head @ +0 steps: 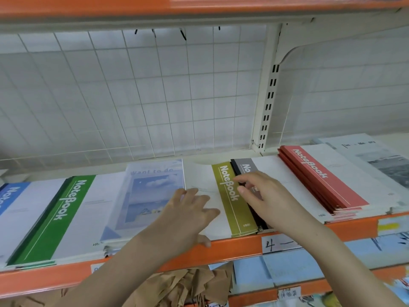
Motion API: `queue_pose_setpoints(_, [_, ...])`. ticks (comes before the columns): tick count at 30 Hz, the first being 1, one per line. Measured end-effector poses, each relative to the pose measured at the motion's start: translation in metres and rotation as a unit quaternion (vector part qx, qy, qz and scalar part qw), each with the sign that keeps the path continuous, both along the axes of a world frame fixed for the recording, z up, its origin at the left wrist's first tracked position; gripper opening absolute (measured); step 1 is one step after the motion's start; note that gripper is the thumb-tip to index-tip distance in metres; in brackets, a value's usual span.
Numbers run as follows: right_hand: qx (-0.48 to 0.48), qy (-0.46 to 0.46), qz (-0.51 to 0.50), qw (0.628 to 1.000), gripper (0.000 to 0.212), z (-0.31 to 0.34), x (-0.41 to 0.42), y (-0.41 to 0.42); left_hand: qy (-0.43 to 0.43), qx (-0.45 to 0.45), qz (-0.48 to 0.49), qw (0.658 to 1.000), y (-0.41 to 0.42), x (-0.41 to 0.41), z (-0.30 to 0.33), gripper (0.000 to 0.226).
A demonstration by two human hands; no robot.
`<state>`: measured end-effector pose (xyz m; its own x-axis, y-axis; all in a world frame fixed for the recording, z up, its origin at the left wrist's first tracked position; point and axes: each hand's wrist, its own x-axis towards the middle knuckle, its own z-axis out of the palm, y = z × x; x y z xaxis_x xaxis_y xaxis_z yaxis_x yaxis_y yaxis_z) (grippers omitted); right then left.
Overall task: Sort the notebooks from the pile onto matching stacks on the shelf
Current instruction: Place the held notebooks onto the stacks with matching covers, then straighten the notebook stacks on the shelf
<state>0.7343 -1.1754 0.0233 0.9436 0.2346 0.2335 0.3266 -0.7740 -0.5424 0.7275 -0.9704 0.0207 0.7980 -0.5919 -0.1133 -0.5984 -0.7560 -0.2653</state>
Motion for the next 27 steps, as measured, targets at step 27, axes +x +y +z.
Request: queue_pose_setpoints(27, [0.024,-0.045,0.165,0.985,0.033,-0.009,-0.004,0.136,-0.14,-0.407,0.399,0.81,0.179,-0.04,-0.008,0.029])
